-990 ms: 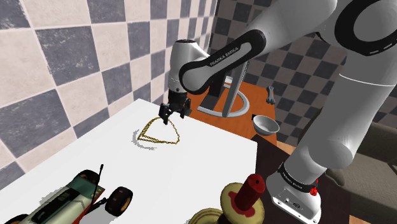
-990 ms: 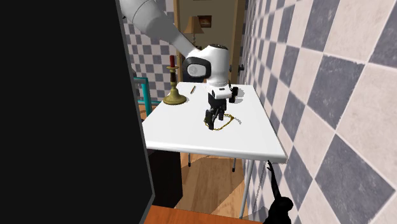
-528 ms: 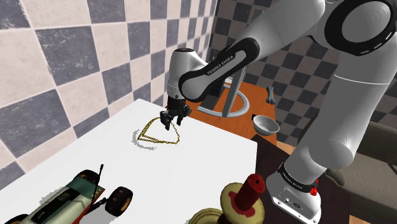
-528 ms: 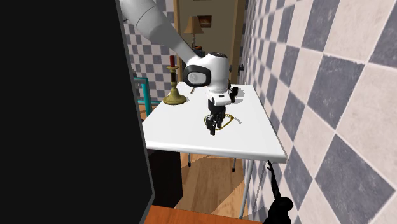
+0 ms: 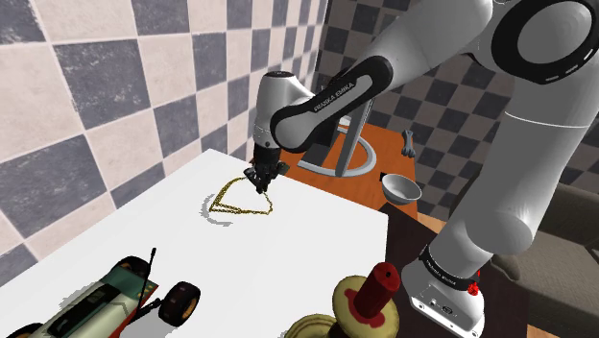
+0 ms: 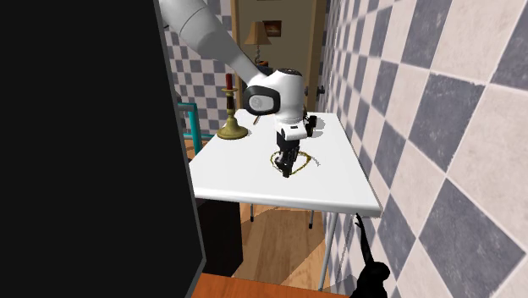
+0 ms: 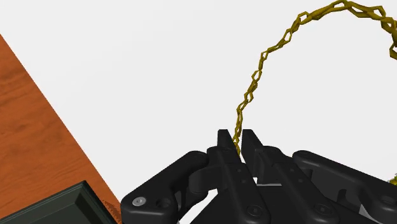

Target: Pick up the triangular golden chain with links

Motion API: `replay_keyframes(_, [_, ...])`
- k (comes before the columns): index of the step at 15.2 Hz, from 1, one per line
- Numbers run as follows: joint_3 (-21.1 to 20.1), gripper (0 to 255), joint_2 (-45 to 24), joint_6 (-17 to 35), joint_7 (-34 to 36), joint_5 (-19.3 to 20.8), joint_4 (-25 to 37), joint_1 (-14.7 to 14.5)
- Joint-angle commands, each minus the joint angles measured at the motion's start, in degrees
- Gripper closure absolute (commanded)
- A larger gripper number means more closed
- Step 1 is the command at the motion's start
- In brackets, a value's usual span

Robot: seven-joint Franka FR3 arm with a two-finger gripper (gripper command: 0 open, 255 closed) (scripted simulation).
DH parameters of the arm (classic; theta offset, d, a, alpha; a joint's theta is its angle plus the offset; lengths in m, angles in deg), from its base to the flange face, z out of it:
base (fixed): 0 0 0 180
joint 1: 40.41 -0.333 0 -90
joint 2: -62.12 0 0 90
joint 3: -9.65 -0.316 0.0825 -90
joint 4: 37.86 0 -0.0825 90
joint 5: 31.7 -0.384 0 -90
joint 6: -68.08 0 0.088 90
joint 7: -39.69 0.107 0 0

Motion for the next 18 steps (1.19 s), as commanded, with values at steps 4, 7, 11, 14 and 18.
replay_keyframes(4, [-0.34, 255, 0.98, -1.96, -0.45, -0.65, 0.75, 0.01])
replay_keyframes(7, [-0.54, 255, 2.62, -4.09, -0.88, -1.37, 1.32, 0.18])
replay_keyframes(11, [-0.72, 255, 4.66, -6.98, -1.39, -2.23, 2.26, 0.36])
replay_keyframes(14, [-0.8, 255, 6.07, -9.17, -1.72, -2.8, 3.1, 0.47])
replay_keyframes(18, [-0.83, 255, 7.03, -10.74, -1.94, -3.16, 3.77, 0.53])
